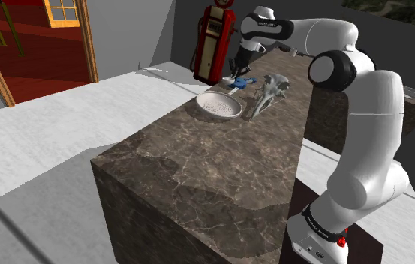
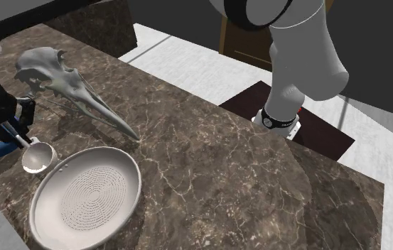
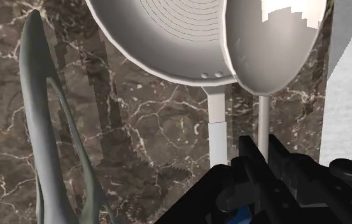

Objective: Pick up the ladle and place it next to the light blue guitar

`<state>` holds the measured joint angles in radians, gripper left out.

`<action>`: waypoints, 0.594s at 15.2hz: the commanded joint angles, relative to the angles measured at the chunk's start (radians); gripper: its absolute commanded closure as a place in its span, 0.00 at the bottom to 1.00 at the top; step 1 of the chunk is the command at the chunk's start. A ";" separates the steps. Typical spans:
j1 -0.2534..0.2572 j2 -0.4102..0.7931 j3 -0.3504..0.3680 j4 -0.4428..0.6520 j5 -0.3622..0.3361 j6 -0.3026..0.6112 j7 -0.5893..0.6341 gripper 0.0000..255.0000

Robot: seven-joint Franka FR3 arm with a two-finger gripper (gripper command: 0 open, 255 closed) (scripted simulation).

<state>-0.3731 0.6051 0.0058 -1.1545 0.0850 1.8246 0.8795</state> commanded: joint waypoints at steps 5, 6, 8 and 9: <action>0.016 0.228 0.004 0.344 -0.007 -0.113 0.028 1.00; 0.016 0.223 0.004 0.320 -0.007 -0.096 0.027 1.00; 0.016 0.214 0.004 0.278 -0.006 -0.062 0.024 1.00; 0.016 0.211 0.004 0.259 -0.006 -0.047 0.023 1.00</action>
<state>-0.3563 0.8159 0.0095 -0.8832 0.0787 1.7651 0.9041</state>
